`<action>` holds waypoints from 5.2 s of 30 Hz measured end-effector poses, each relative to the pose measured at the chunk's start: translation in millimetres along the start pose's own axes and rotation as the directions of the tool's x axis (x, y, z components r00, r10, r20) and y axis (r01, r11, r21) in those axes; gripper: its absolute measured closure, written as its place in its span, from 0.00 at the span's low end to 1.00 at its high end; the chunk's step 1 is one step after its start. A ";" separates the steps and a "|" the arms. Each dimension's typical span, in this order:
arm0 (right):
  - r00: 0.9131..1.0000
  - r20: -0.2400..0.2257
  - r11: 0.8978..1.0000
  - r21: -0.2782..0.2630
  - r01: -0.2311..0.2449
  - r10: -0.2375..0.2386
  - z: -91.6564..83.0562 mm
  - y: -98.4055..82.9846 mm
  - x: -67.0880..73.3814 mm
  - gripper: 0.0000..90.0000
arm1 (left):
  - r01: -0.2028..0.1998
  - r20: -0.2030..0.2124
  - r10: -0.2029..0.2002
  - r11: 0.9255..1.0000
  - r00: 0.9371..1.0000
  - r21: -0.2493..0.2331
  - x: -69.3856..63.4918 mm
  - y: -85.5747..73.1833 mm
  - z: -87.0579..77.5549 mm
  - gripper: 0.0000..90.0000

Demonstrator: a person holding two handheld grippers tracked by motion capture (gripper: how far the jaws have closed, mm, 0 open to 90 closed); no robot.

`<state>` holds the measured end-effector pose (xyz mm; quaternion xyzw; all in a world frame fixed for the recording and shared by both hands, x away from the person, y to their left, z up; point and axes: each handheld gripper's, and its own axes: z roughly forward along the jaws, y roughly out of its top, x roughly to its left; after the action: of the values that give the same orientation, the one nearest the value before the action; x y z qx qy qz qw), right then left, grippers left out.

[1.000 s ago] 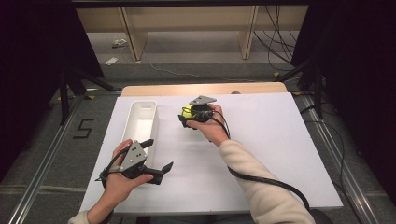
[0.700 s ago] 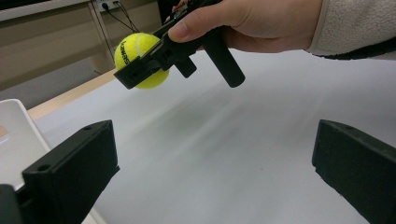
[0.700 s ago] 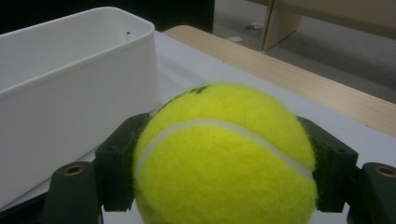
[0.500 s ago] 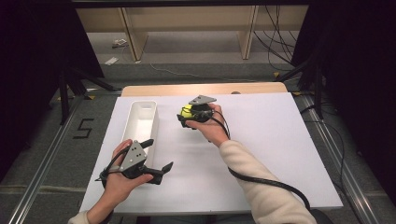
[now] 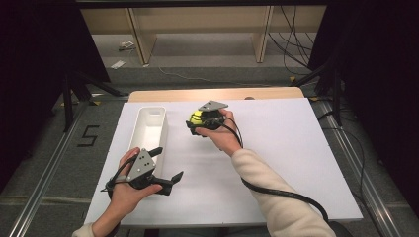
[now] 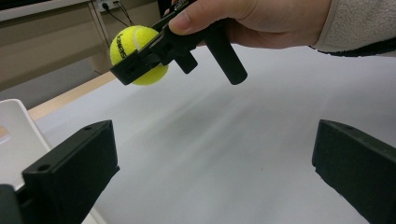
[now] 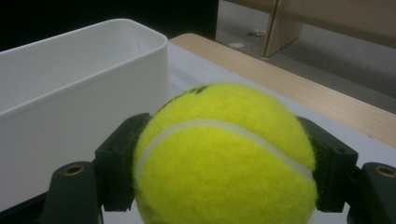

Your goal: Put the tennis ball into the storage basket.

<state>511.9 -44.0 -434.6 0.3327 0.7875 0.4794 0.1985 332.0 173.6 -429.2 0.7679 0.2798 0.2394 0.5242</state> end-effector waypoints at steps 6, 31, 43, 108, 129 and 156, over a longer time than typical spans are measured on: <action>1.000 -0.003 1.000 -0.009 0.005 -0.005 -1.5 2.3 1.8 0.30 | -0.004 -0.001 0.004 1.000 1.000 0.000 0.3 0.0 0.0 0.00; 0.999 -0.017 0.999 -0.034 0.027 -0.028 -7.1 11.8 10.5 0.30 | -0.004 -0.002 0.004 1.000 1.000 0.000 0.2 0.1 0.0 0.00; 0.999 -0.029 0.998 -0.046 0.037 -0.038 -10.0 16.0 15.4 0.30 | -0.002 -0.001 0.002 1.000 1.000 0.000 0.0 0.0 0.0 0.00; 0.995 -0.071 0.995 -0.075 0.062 -0.067 -13.8 28.6 35.7 0.30 | -0.007 -0.003 0.007 1.000 1.000 0.001 0.3 0.1 -0.2 0.00; 0.994 -0.084 0.995 -0.079 0.067 -0.073 -14.6 30.2 41.0 0.30 | -0.009 -0.001 0.009 1.000 1.000 0.000 0.0 0.1 -0.1 0.00; 0.992 -0.097 0.994 -0.083 0.078 -0.085 -12.9 36.9 48.1 0.30 | -0.010 -0.003 0.010 1.000 1.000 0.001 0.2 0.2 -0.5 0.00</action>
<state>482.4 -5.9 -395.6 0.2678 0.7899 0.5175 0.1912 331.8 173.9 -428.9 0.7691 0.2768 0.2432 0.5223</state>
